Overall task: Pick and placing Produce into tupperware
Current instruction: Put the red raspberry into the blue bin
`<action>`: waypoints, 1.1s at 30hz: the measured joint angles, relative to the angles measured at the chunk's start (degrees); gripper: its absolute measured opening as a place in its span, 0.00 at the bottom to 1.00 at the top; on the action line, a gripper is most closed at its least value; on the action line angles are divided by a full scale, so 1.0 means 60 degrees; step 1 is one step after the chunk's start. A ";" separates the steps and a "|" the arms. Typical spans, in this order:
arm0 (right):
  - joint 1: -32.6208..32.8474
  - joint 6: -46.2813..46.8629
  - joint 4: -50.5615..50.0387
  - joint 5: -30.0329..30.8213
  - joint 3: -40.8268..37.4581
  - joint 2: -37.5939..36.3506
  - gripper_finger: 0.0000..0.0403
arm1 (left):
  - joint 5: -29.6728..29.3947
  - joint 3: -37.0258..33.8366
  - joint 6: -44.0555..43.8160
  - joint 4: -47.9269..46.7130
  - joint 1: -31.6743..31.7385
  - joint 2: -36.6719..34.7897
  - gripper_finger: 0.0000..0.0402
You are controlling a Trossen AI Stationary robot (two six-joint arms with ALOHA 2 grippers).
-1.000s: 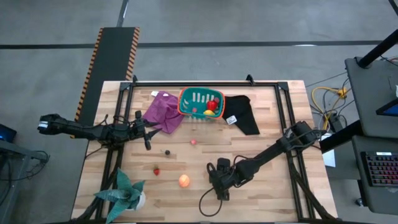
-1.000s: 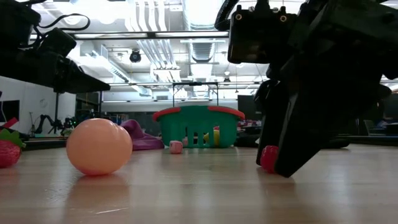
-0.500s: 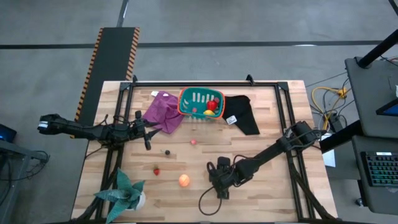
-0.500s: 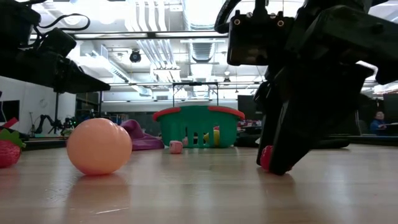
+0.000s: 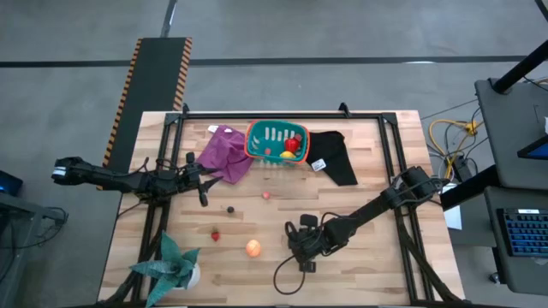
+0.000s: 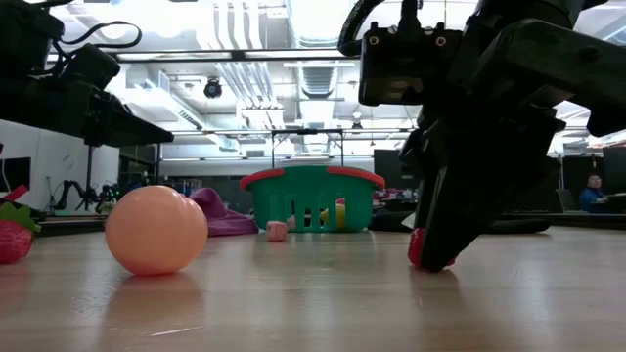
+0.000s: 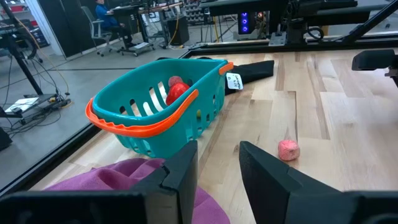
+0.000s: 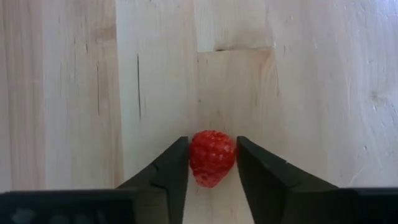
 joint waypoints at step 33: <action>0.0007 -0.2464 0.2741 -0.1849 -0.0029 -0.0742 0.18 | -0.0001 0.0000 0.0003 -0.0004 -0.0001 0.0018 0.26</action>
